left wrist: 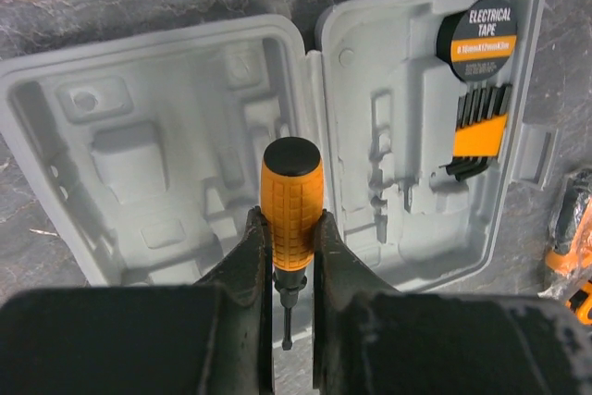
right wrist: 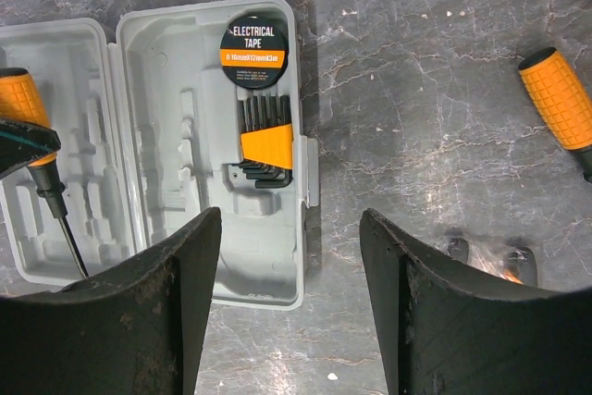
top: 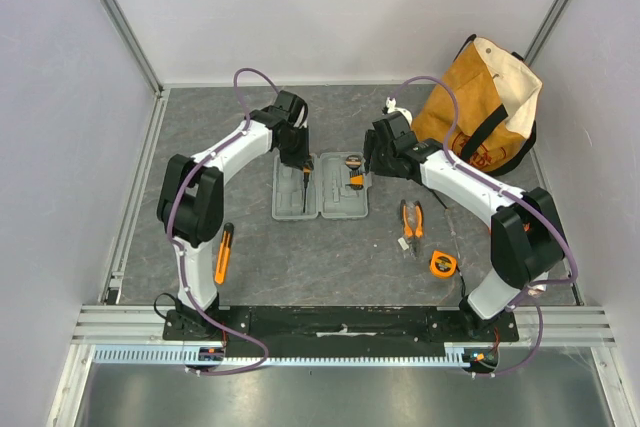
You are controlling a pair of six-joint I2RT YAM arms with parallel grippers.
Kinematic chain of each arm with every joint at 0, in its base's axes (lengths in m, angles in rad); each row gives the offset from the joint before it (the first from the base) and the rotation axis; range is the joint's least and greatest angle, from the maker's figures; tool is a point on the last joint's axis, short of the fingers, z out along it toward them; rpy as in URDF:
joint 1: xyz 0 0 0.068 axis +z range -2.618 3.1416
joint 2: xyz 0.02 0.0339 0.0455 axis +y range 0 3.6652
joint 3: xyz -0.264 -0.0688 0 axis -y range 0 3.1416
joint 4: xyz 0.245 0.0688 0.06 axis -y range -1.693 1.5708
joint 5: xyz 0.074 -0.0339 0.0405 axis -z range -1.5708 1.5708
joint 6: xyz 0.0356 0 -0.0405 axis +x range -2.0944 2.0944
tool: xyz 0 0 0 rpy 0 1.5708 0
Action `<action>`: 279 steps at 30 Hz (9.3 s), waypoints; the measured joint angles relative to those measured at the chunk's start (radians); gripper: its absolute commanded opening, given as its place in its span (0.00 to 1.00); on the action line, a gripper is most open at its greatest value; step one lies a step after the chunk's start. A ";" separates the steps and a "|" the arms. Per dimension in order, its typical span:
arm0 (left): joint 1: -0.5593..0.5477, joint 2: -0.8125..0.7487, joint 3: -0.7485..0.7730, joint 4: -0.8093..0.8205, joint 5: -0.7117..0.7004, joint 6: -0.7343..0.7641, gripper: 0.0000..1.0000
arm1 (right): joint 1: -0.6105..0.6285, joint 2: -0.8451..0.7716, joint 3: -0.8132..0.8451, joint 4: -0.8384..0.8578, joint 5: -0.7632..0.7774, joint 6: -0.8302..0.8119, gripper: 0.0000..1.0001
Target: Pack the tool kit
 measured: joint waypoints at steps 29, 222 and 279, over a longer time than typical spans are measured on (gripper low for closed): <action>0.000 0.133 0.096 -0.003 -0.125 -0.010 0.29 | 0.000 0.000 0.000 0.000 0.000 0.017 0.69; 0.159 -0.517 -0.303 0.158 -0.164 0.022 0.58 | -0.351 0.238 0.013 -0.149 0.052 1.097 0.63; 0.165 -0.513 -0.304 0.156 -0.137 0.021 0.58 | -0.015 -0.161 -0.067 -0.214 0.306 0.829 0.00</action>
